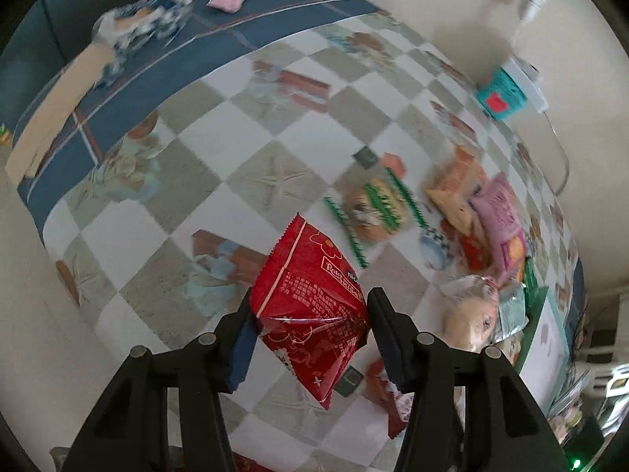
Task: Organize snacks
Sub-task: 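Carry the red bag with the left tool while the right tool carries the biscuit pack to the tray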
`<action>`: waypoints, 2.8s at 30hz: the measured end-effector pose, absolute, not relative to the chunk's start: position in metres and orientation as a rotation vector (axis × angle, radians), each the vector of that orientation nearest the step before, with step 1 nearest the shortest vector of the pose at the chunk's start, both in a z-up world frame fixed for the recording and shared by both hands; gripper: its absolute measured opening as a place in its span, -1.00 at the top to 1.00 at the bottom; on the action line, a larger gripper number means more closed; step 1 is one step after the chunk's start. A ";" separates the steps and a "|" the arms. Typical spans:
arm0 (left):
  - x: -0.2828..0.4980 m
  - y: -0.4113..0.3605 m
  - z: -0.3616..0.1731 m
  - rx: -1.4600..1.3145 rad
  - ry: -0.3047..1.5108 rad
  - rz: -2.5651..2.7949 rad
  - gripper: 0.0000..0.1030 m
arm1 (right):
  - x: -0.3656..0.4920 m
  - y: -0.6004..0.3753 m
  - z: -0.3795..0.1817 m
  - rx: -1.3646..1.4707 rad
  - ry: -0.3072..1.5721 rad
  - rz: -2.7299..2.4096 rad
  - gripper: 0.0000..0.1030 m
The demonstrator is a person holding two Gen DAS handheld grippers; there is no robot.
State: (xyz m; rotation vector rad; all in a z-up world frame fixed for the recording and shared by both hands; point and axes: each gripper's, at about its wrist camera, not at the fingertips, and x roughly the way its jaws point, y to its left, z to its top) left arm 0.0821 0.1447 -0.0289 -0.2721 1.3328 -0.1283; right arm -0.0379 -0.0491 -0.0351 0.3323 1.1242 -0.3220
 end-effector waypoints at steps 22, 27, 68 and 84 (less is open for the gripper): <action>0.086 0.165 -0.038 -0.341 1.364 -0.114 -0.09 | -0.009 0.000 -0.059 0.184 1.222 -0.210 -0.11; 0.086 0.164 -0.038 -0.339 1.364 -0.116 -0.09 | -0.008 -0.002 -0.057 0.201 1.209 -0.222 0.04; 0.071 0.046 0.034 -0.163 1.275 -0.364 -0.09 | -0.053 -0.129 0.049 0.427 0.845 -0.453 0.13; 0.051 -0.090 0.020 0.029 1.326 -0.529 -0.09 | -0.118 -0.267 0.033 0.571 0.802 -0.849 0.13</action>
